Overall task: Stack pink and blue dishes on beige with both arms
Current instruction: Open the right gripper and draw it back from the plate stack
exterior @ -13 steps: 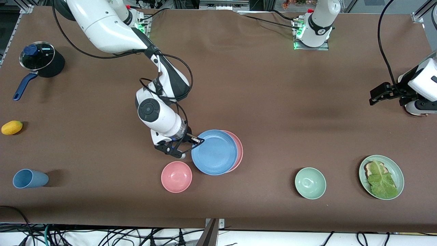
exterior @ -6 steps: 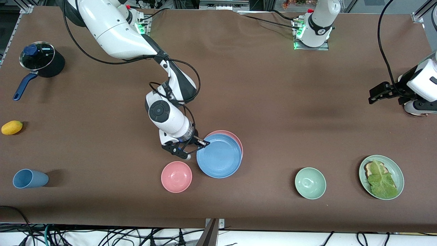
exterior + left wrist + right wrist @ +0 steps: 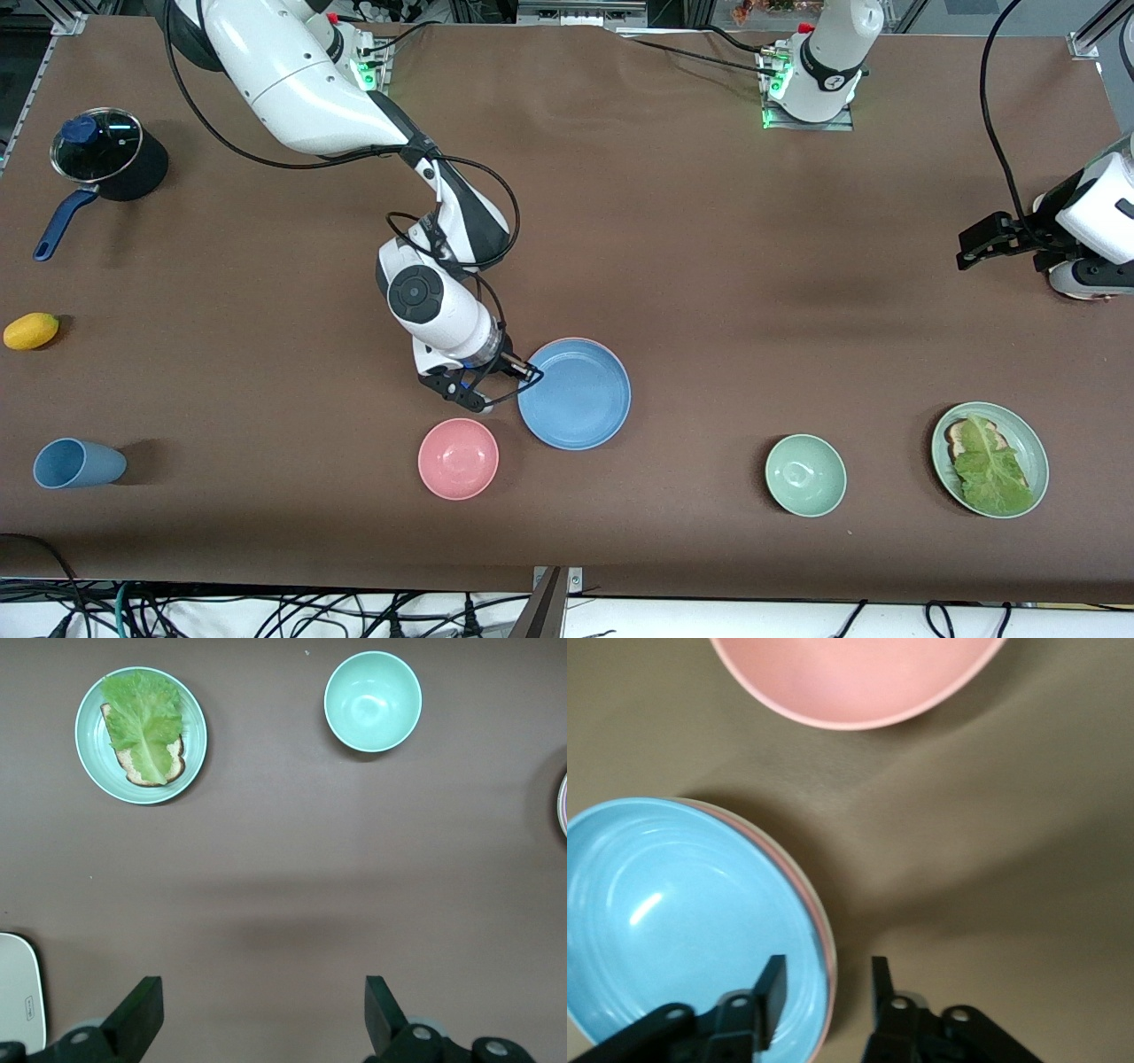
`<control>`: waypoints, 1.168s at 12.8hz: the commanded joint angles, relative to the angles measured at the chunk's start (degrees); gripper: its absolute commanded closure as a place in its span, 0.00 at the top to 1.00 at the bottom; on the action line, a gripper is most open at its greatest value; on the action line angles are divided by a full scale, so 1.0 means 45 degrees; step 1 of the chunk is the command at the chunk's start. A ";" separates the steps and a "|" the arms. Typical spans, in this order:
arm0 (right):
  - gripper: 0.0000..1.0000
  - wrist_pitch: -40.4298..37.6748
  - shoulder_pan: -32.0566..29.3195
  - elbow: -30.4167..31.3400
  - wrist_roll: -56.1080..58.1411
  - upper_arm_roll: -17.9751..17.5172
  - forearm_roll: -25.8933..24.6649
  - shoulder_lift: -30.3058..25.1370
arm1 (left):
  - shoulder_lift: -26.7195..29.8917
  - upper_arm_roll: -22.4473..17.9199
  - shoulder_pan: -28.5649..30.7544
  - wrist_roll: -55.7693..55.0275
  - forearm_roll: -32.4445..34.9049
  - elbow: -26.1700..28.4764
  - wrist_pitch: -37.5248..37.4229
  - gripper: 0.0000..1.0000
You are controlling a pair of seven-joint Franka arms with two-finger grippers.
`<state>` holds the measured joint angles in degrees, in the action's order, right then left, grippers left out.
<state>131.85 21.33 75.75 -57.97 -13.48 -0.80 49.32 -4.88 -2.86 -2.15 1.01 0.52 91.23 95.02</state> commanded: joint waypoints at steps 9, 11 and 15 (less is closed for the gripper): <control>1.00 -0.7205 -0.1807 0.0001 0.7760 0.3169 0.1714 -0.5172 | 0.0069 -0.0049 -0.0011 0.0264 -0.0115 -0.0059 -0.0062 1.00; 1.00 -0.8317 -0.1811 0.0100 0.8873 0.3734 0.1681 -0.6324 | 0.0088 -0.0049 0.0008 0.0264 -0.0115 -0.0059 -0.0062 1.00; 1.00 -0.9685 -0.1908 0.1621 0.9268 0.3816 0.0924 -0.8689 | 0.0088 -0.0049 0.0008 0.0264 -0.0193 -0.0059 -0.0042 1.00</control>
<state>90.17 12.72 76.70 -17.46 3.83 5.31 16.26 -4.87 -2.87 -2.14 1.01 0.52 91.17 95.03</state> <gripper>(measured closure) 0.000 0.000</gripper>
